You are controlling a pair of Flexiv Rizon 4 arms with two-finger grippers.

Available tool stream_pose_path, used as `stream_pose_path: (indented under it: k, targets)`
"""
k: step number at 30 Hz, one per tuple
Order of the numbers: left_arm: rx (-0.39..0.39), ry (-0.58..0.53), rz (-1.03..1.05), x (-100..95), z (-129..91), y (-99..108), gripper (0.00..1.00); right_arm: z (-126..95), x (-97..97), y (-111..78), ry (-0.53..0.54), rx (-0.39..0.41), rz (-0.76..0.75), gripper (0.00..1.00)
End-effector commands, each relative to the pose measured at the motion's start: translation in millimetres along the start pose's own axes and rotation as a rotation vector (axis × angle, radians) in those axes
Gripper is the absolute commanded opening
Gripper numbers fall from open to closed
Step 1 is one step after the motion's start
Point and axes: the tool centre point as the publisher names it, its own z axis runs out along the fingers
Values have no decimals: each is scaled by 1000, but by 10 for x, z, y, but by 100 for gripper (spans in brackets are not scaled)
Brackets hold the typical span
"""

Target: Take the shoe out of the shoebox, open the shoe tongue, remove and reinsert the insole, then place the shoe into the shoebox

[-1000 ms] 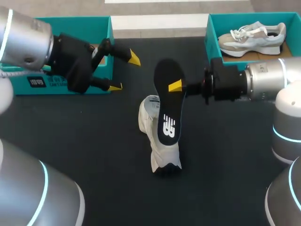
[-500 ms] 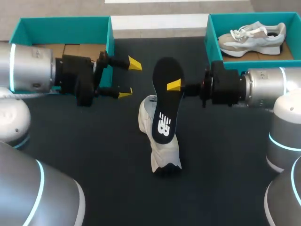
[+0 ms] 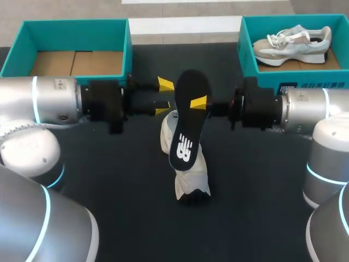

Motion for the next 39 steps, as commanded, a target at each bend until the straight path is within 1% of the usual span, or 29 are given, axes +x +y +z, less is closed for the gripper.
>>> stream_pose_path:
  k: [1, 2, 3, 5, 13, 18, 20, 22, 24, 25, 31, 36, 37, 39]
  targets:
    - [-7, -17, -2, 36, 154, 40, 58, 63, -2, 8, -4, 5, -1, 0]
    - [-7, -18, -4, 45, 174, 44, 55, 67, -2, 7, -5, 5, 0, 0]
    - [-10, -22, -7, 50, 193, 46, 54, 75, -1, 7, -4, 8, 0, 0]
    - [-9, -26, -10, 47, 229, 44, 50, 84, 0, 5, -4, 10, 1, 0]
    - [13, -50, -15, 5, 364, -15, 49, 112, -7, -12, -5, 24, 4, 0]
    - [21, -56, -19, 14, 401, -32, 44, 123, -12, -23, -8, 29, 9, 0]
    - [21, -58, -23, 18, 404, -32, 44, 121, -16, -28, -10, 30, 10, 0]
    - [24, -59, -26, 24, 411, -37, 41, 119, -19, -32, -10, 31, 11, 0]
    - [26, -58, -29, 32, 418, -40, 32, 118, -20, -33, -10, 31, 12, 0]
    - [26, -58, -31, 36, 421, -40, 29, 119, -21, -33, -11, 32, 12, 0]
    - [26, -59, -39, 51, 446, -43, 16, 126, -21, -33, -9, 34, 11, 0]
    - [26, -58, -49, 71, 469, -35, 7, 130, -26, -43, -8, 35, 12, 0]
    - [26, -58, -54, 76, 474, -35, 0, 130, -28, -46, -7, 34, 13, 0]
    - [27, -57, -62, 88, 484, -33, 0, 129, -30, -48, -8, 32, 13, 0]
